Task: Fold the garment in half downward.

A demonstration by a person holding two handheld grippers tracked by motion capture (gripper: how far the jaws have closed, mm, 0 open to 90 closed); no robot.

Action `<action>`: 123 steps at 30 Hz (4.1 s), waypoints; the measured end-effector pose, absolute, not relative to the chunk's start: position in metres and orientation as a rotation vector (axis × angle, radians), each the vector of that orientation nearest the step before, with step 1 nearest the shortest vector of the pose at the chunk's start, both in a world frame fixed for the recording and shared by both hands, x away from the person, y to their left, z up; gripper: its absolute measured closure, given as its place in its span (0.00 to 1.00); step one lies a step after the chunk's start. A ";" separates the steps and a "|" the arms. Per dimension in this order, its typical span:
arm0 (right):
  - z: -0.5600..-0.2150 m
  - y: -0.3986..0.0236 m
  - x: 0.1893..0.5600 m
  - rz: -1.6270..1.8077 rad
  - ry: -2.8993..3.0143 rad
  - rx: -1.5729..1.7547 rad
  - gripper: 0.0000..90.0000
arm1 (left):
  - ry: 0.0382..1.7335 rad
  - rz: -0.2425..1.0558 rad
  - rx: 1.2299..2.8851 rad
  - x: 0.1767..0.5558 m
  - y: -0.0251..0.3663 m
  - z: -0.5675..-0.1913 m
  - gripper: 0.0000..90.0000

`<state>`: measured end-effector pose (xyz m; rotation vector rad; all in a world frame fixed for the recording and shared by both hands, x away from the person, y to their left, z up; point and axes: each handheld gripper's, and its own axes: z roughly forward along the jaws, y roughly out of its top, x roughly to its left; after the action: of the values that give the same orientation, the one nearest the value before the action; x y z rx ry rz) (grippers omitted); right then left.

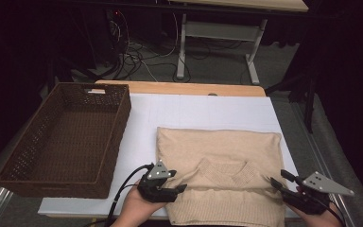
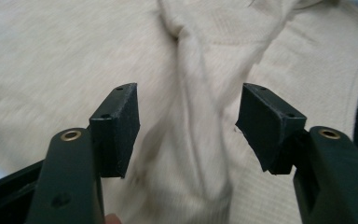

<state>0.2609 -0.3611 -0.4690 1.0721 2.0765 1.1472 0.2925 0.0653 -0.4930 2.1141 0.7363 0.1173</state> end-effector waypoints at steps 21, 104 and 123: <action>-0.487 -0.336 0.276 1.122 2.182 1.006 0.96 | 0.729 0.074 2.154 0.294 0.050 -0.497 0.88; -0.487 -0.396 0.239 1.141 1.998 1.214 0.43 | 0.896 0.141 2.016 0.273 0.117 -0.498 0.44; -0.495 -0.396 0.375 0.995 2.001 1.401 0.36 | 1.209 0.211 1.994 0.395 0.103 -0.511 0.16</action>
<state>0.3748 -0.3964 -0.4946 1.4006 2.0011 0.9950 0.3951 0.1027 -0.5111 1.9943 1.2089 0.2111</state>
